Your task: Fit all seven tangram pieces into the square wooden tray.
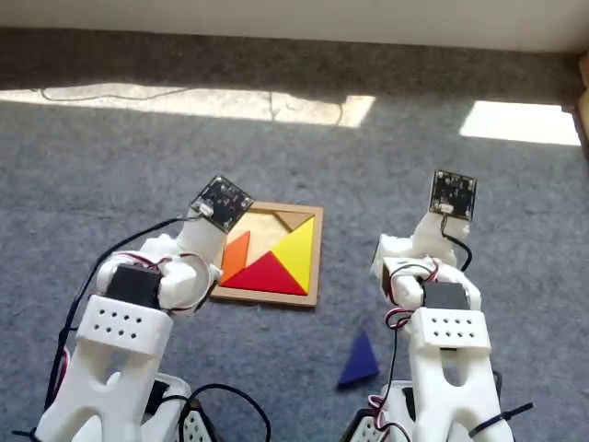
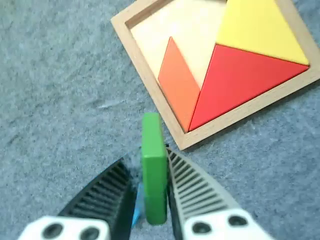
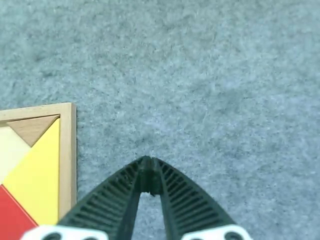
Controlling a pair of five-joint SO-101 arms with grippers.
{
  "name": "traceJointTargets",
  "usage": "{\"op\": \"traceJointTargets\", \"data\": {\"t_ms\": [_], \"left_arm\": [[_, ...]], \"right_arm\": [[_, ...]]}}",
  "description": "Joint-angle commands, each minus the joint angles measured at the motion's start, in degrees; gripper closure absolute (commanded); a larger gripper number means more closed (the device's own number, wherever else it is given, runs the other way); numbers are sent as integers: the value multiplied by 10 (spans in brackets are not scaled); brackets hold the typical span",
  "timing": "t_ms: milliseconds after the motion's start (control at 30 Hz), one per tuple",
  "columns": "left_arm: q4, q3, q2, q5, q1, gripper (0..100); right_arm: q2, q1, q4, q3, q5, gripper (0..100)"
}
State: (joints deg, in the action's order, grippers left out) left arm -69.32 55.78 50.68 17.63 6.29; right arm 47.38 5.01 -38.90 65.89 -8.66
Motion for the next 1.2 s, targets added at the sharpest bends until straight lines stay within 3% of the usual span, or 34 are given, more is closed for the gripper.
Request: {"op": "traceJointTargets", "data": {"t_ms": [0, 633, 833, 1167], "left_arm": [[-5, -96, -84, -2, 41, 994], [-4, -405, -505, 2, 175, 954], [-5, -468, -594, 1, 159, 858], [-5, -569, -660, 0, 84, 822]], "right_arm": [[11, -8, 10, -3, -5, 991], [11, -9, 10, -3, -5, 991], [11, -8, 10, -3, -5, 991], [12, -7, 10, -5, 11, 991]]}}
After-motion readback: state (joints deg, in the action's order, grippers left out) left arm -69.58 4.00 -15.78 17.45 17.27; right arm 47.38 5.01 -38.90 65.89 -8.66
